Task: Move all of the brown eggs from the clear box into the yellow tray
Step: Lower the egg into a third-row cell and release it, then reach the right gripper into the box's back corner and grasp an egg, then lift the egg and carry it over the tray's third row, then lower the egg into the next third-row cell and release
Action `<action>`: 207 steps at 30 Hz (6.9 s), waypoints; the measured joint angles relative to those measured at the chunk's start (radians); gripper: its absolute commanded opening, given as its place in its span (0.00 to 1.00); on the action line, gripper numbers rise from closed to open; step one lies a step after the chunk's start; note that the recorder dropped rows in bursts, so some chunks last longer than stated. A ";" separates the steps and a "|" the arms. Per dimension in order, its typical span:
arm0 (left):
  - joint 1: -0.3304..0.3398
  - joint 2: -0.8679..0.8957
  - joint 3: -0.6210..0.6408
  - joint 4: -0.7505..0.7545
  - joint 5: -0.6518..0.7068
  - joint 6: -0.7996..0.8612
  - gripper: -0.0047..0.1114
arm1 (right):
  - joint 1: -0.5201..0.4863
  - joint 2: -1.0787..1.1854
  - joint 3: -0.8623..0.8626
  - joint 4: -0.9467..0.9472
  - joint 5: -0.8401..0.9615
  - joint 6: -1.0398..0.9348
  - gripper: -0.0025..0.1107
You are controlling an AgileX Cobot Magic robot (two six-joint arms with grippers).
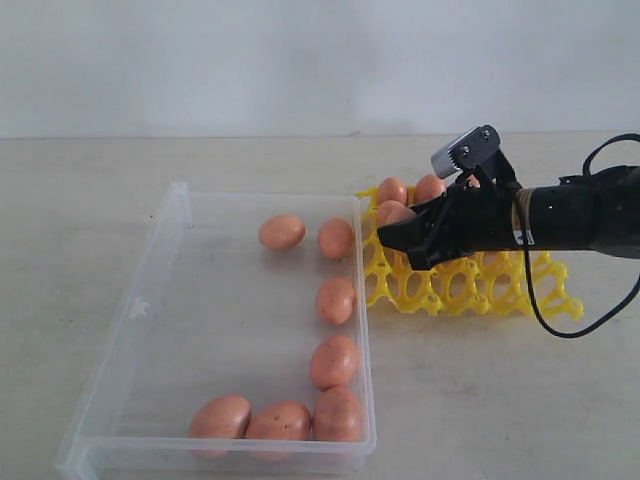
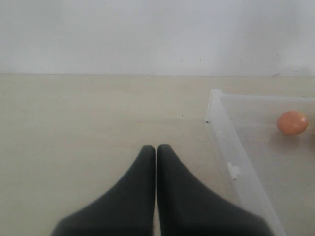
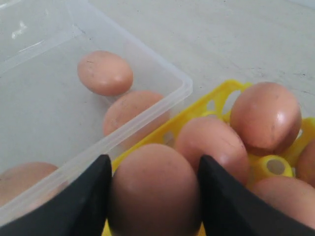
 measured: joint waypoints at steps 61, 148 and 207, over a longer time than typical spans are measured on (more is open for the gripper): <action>0.000 0.000 0.000 0.000 0.000 0.000 0.05 | 0.592 -0.072 -0.744 1.007 1.513 -0.647 0.53; 0.000 0.000 0.000 -0.004 -0.151 -0.042 0.35 | -0.151 -0.430 0.349 0.369 0.033 -0.249 0.02; 0.000 0.000 0.000 0.030 -0.109 -0.020 0.00 | -0.034 -0.112 0.159 0.340 0.034 -0.113 0.59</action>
